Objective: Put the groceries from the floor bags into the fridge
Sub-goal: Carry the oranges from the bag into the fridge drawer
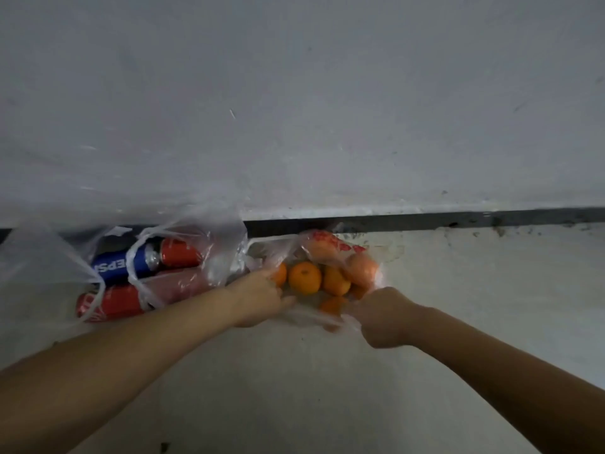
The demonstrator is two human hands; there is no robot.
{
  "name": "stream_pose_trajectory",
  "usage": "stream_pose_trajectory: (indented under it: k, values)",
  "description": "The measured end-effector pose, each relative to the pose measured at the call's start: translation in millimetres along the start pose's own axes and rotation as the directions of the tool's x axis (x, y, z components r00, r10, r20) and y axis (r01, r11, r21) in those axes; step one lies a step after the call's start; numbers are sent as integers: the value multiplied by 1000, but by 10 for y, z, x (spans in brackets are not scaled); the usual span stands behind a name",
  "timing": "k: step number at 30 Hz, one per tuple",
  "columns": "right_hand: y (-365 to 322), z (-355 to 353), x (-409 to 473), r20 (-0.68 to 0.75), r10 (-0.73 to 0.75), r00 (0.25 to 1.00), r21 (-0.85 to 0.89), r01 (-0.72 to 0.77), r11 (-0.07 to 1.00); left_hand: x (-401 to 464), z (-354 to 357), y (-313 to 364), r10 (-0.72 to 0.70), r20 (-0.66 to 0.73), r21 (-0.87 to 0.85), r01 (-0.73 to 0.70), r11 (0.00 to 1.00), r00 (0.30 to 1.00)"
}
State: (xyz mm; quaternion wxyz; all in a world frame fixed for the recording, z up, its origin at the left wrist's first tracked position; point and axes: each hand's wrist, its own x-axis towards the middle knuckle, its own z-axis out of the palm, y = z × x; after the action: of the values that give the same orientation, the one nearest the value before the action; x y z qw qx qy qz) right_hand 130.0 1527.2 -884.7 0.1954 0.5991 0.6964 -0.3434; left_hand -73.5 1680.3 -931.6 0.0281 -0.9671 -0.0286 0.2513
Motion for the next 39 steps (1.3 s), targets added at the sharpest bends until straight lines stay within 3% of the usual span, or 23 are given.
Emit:
stream_pose_trajectory:
  k: [2, 3, 4, 6, 8, 11, 13, 15, 16, 19, 22, 24, 28, 30, 32, 33, 36, 39]
  values:
    - [102, 57, -24, 54, 59, 997, 32, -61, 998, 36, 134, 52, -42, -88, -56, 37, 998, 995]
    - [151, 90, -5, 54, 72, 996, 30, -73, 997, 62, 162, 62, 48, -143, 42, -43, 998, 989]
    - [180, 98, 14, 59, 73, 996, 26, -75, 997, 53, 191, 75, 122, -182, 1, -124, 992, 976]
    - [212, 88, 22, 117, 105, 987, -40, -101, 994, 14, 176, 139, 213, -68, -161, -221, 962, 975]
    - [255, 64, -27, 190, 208, 959, -186, -173, 967, 17, 94, 292, 256, -52, -278, -260, 925, 965]
    - [407, 71, -88, 245, 373, 895, -340, -281, 897, 5, 67, 504, 201, -2, -390, -186, 902, 980]
    - [561, 90, -74, 176, 447, 877, -315, -380, 870, -20, 149, 549, 182, -80, -382, -199, 903, 980]
    - [747, 98, -20, 31, 508, 861, -143, -499, 854, -56, 281, 545, 218, -155, -274, -254, 928, 964]
    - [832, 105, 18, -23, 545, 838, 34, -544, 838, -77, 365, 541, 230, -173, -203, -263, 943, 958]
    - [922, 51, 132, -76, 622, 779, 531, -497, 687, -183, 442, 523, 244, -245, -67, -268, 961, 938]
    - [784, -166, 254, -290, 630, 721, 593, -381, 709, -310, 507, 451, 135, -301, -117, -177, 977, 944]
    - [641, -290, 385, -386, 526, 757, 537, -279, 796, -350, 511, 448, 8, -258, -236, -71, 969, 966]
    - [498, -277, 815, -249, 205, 946, 212, -154, 965, -276, 424, 392, -374, -214, -473, 240, 848, 902]
    - [498, -186, 949, -210, 196, 958, 172, -161, 972, -222, 381, 346, -476, -188, -516, 326, 792, 859]
    - [535, -115, 962, -204, 246, 948, 230, -197, 953, -190, 385, 294, -526, -5, -560, 433, 706, 851]
    - [550, -80, 942, -193, 276, 942, 273, -219, 937, -185, 400, 270, -553, 23, -566, 467, 679, 833]
    - [563, 17, 838, -194, 379, 905, 446, -263, 856, -117, 434, 174, -622, -66, -668, 429, 608, 780]
    - [509, 103, 621, -320, 368, 873, 392, -231, 891, 77, 425, 58, -509, 25, -857, 280, 432, 861]
